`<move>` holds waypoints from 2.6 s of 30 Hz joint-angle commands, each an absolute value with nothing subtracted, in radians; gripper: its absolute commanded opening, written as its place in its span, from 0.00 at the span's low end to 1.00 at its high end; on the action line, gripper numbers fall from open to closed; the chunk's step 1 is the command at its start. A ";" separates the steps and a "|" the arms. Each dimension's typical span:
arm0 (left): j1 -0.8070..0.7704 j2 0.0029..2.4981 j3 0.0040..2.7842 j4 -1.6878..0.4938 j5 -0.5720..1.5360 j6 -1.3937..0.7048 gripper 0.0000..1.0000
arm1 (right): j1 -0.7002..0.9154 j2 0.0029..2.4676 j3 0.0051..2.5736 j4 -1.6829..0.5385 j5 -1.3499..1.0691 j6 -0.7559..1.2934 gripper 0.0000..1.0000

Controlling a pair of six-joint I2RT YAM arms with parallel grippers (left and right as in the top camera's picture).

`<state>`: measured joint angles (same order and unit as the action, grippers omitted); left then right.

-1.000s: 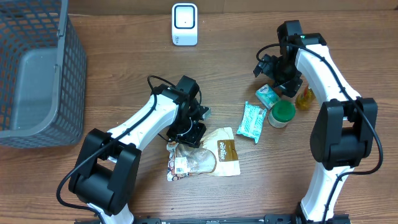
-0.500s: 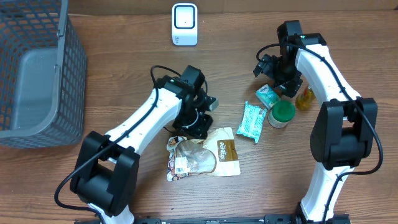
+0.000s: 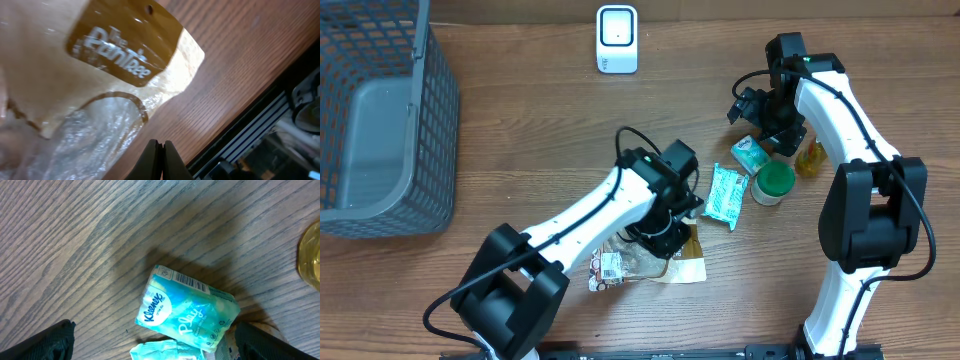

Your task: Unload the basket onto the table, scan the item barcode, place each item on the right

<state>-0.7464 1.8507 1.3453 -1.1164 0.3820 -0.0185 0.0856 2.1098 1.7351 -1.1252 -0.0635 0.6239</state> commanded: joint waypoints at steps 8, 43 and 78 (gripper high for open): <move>-0.813 1.818 1.356 -1.126 0.295 -0.025 0.04 | 0.082 2.088 1.762 -1.122 -0.065 0.620 1.00; -0.819 1.818 1.143 -0.956 0.167 -0.048 0.04 | 0.082 2.088 1.762 -1.122 -0.065 0.620 1.00; -0.289 1.817 1.356 -0.896 0.400 -0.414 0.06 | 0.082 2.088 1.762 -1.122 -0.065 0.620 1.00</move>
<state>-0.3328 1.8473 1.2911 -0.8444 0.2131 -0.4652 0.0856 2.1098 1.7351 -1.1252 -0.0635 0.6239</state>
